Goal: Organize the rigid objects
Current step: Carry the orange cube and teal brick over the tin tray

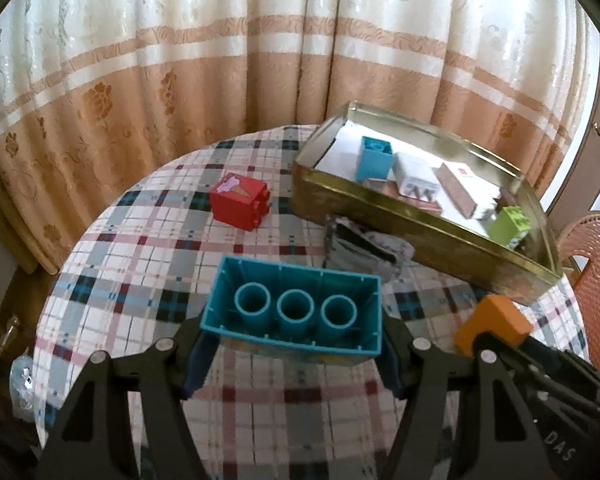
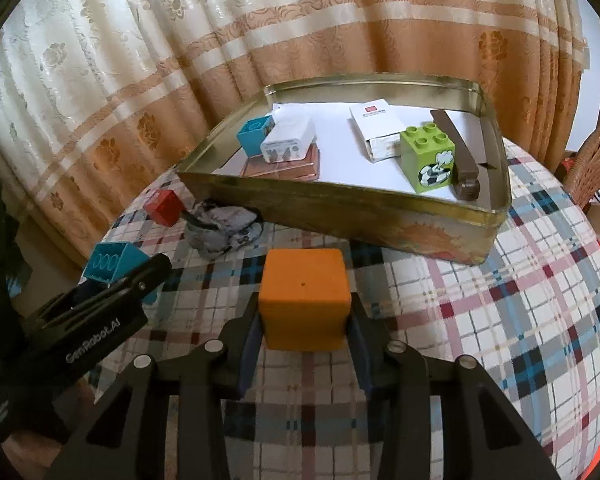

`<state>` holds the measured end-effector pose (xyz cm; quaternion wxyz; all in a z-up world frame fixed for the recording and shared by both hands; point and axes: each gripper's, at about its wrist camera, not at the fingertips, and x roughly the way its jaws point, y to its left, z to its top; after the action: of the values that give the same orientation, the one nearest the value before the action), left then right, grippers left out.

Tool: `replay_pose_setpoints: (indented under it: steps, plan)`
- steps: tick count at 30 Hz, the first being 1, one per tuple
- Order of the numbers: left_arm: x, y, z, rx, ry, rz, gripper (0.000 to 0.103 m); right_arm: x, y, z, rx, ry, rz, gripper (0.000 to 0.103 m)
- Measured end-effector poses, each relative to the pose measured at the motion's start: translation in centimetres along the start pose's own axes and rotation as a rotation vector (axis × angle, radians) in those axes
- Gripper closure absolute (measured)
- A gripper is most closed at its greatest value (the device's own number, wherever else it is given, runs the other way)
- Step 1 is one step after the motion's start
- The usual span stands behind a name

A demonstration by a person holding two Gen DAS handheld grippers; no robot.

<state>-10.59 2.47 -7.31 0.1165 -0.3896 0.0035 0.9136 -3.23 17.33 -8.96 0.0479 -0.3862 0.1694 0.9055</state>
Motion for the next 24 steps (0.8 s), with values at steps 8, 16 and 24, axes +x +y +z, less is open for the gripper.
replay_pose_setpoints:
  steps: [8,16,24]
  plan:
    - [-2.0,0.0,-1.2,-0.032,0.010,-0.029,0.036,-2.9,0.0,-0.5,0.001,-0.038,0.028,0.061]
    - [-4.8,-0.5,-1.4,-0.030,-0.021,-0.036,0.036,-5.7,0.0,-0.6,0.009,-0.081,0.032,0.061]
    - [-7.8,-0.9,-1.2,-0.027,-0.077,-0.049,0.036,-8.7,-0.1,-0.7,0.004,-0.137,0.029,0.061]
